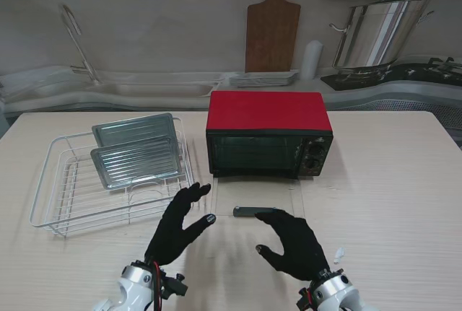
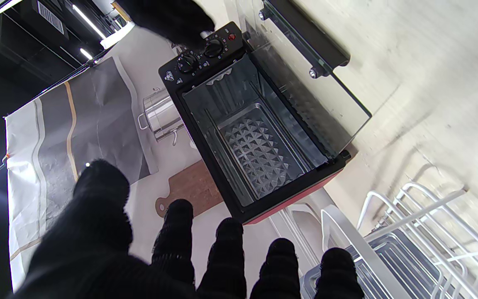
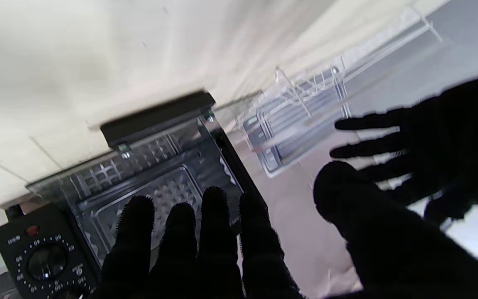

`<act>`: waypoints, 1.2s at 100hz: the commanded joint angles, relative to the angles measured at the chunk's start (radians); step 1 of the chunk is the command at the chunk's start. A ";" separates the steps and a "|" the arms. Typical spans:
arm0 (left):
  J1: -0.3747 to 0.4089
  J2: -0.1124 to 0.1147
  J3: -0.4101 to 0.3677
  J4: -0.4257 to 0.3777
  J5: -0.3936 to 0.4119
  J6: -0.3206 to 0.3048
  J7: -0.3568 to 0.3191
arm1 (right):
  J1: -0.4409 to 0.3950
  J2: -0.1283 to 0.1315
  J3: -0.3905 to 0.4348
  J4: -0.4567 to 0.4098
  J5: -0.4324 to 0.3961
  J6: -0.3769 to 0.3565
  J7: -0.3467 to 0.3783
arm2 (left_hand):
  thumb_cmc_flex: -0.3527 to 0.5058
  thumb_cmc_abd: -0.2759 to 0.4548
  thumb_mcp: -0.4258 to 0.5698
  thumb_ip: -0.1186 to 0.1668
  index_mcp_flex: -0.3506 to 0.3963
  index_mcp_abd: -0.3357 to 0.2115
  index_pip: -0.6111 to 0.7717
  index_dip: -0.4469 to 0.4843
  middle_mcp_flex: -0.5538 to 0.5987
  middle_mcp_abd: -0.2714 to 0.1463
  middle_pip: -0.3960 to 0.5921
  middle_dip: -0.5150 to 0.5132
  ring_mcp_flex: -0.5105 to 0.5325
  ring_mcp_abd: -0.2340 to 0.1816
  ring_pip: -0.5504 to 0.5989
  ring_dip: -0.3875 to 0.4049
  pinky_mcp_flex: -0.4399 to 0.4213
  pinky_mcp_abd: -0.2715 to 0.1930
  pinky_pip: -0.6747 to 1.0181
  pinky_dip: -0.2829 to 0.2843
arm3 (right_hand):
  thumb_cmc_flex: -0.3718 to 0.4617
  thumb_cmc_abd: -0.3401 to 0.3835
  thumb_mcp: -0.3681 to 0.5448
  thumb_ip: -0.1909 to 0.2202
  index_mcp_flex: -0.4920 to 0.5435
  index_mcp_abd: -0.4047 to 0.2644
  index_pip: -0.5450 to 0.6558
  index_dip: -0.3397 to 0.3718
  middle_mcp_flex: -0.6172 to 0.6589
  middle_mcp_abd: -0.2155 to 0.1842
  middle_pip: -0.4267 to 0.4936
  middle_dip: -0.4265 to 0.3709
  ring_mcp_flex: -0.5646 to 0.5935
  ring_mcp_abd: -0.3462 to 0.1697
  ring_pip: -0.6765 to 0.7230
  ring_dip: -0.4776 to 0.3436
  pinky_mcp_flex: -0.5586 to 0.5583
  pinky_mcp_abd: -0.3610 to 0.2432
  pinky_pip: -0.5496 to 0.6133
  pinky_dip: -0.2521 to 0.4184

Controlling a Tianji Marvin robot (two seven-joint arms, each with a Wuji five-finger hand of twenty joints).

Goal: Slide the trays into the oven

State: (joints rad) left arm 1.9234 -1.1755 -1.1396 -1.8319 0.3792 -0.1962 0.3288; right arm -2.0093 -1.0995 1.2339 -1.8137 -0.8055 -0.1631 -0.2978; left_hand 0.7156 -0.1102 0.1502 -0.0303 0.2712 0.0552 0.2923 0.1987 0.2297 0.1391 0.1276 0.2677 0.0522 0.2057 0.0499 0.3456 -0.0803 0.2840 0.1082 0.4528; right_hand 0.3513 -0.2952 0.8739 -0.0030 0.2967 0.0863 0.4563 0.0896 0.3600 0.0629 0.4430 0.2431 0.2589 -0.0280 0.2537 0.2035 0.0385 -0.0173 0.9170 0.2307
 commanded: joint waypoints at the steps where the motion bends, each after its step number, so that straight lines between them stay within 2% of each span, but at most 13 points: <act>1: 0.005 -0.004 0.002 -0.005 -0.004 0.006 -0.020 | 0.000 -0.018 -0.001 -0.024 0.005 -0.007 -0.001 | 0.011 -0.004 0.016 0.023 0.001 0.004 -0.013 0.012 0.011 -0.007 -0.009 0.012 -0.019 -0.012 -0.001 0.013 -0.011 -0.013 -0.020 0.016 | -0.036 0.007 -0.018 0.032 0.017 -0.016 -0.006 0.005 0.007 0.023 -0.015 0.004 0.021 -0.002 -0.010 -0.001 -0.010 -0.002 0.002 0.012; 16: -0.001 -0.004 0.006 -0.001 -0.006 0.009 -0.024 | 0.028 -0.034 -0.007 -0.032 0.083 -0.003 -0.017 | 0.011 -0.004 0.015 0.023 -0.003 0.001 -0.013 0.012 0.008 -0.009 -0.010 0.012 -0.020 -0.017 -0.002 0.013 -0.010 -0.014 -0.020 0.016 | -0.032 -0.003 -0.001 0.032 -0.004 -0.043 -0.013 0.004 -0.018 0.006 -0.024 0.002 0.000 -0.014 -0.024 -0.007 -0.027 -0.002 -0.018 0.003; 24: -0.006 -0.004 0.007 0.004 -0.010 0.008 -0.026 | 0.056 -0.042 -0.018 -0.019 0.119 0.001 -0.030 | 0.008 -0.003 0.014 0.023 -0.007 -0.008 -0.013 0.013 0.009 -0.009 -0.009 0.012 -0.020 -0.013 -0.001 0.013 -0.011 -0.014 -0.020 0.015 | -0.032 -0.018 0.043 0.042 -0.043 -0.062 -0.004 0.008 -0.045 -0.007 -0.014 0.008 -0.016 -0.027 -0.028 -0.010 -0.037 -0.004 -0.032 -0.006; 36: -0.014 -0.004 0.010 0.015 -0.021 0.004 -0.030 | 0.098 -0.053 -0.032 0.008 0.200 -0.001 -0.021 | 0.006 -0.003 0.013 0.022 -0.020 -0.024 -0.009 0.015 0.005 -0.012 -0.010 0.012 -0.024 -0.021 -0.003 0.013 -0.010 -0.016 -0.022 0.013 | -0.041 -0.028 0.057 0.046 -0.090 -0.094 0.009 0.012 -0.084 -0.025 -0.007 0.010 -0.044 -0.046 -0.037 -0.015 -0.059 -0.016 -0.052 -0.018; 47: -0.024 -0.006 0.014 0.026 -0.030 0.003 -0.031 | 0.125 -0.061 -0.040 0.031 0.275 -0.021 -0.008 | 0.006 -0.001 0.013 0.023 -0.030 -0.026 -0.005 0.016 0.003 -0.013 -0.009 0.013 -0.027 -0.023 -0.003 0.013 -0.010 -0.017 -0.025 0.009 | -0.044 -0.030 0.048 0.031 -0.128 -0.111 0.045 0.021 -0.115 -0.039 0.004 0.011 -0.067 -0.064 -0.049 -0.022 -0.081 -0.034 -0.084 -0.038; 64: -0.054 -0.014 0.030 0.054 -0.044 -0.005 -0.011 | 0.145 -0.067 -0.048 0.057 0.365 -0.092 0.014 | 0.009 -0.005 0.020 0.024 -0.037 -0.032 0.008 0.020 0.002 -0.016 -0.001 0.017 -0.026 -0.025 -0.002 0.012 -0.007 -0.018 -0.024 0.008 | -0.052 -0.034 0.043 -0.003 -0.152 -0.132 0.070 0.019 -0.140 -0.064 0.007 0.007 -0.092 -0.093 -0.069 -0.034 -0.100 -0.060 -0.152 -0.083; 90: -0.071 -0.013 0.027 0.041 -0.042 0.000 -0.015 | 0.153 -0.065 -0.057 0.069 0.410 -0.127 0.049 | 0.006 -0.008 0.035 0.024 -0.031 -0.031 0.028 0.027 0.008 -0.013 0.007 0.020 -0.015 -0.011 0.006 0.017 -0.011 -0.013 -0.010 0.024 | -0.059 -0.026 0.029 -0.009 -0.169 -0.139 0.079 0.014 -0.152 -0.074 0.007 0.005 -0.101 -0.105 -0.081 -0.041 -0.100 -0.072 -0.196 -0.112; 115: -0.047 0.002 -0.076 -0.029 -0.004 0.036 -0.063 | 0.154 -0.063 -0.063 0.068 0.422 -0.136 0.062 | 0.009 -0.016 0.048 0.023 -0.015 -0.015 0.033 0.028 0.018 -0.004 0.011 0.023 -0.002 0.000 0.012 0.023 -0.013 -0.007 0.005 0.044 | -0.058 -0.023 0.026 -0.010 -0.171 -0.136 0.081 0.010 -0.154 -0.078 0.007 0.005 -0.102 -0.109 -0.084 -0.043 -0.097 -0.074 -0.206 -0.121; 120: -0.044 0.006 -0.105 -0.043 0.005 0.048 -0.079 | 0.154 -0.063 -0.063 0.068 0.422 -0.135 0.062 | 0.008 -0.018 0.064 0.022 -0.003 -0.001 0.064 0.054 0.019 -0.004 0.020 0.033 0.000 0.001 0.015 0.030 -0.021 -0.008 0.023 0.078 | -0.057 -0.024 0.026 -0.009 -0.169 -0.136 0.082 0.010 -0.153 -0.077 0.008 0.005 -0.101 -0.110 -0.084 -0.043 -0.096 -0.074 -0.206 -0.122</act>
State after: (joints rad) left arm 1.8772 -1.1820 -1.2148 -1.8486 0.3861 -0.1639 0.2761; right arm -1.8485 -1.1571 1.1756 -1.7432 -0.3824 -0.2955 -0.2504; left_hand 0.7157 -0.1214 0.1790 -0.0303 0.2624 0.0540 0.3259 0.2152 0.2297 0.1391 0.1272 0.2813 0.0525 0.2056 0.0501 0.3567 -0.0804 0.2840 0.1082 0.4788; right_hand 0.3507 -0.3228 0.9184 -0.0030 0.1652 -0.0195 0.5296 0.1001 0.2434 0.0286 0.4373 0.2446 0.2109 -0.0841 0.1906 0.1749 -0.0499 -0.0417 0.7355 0.1204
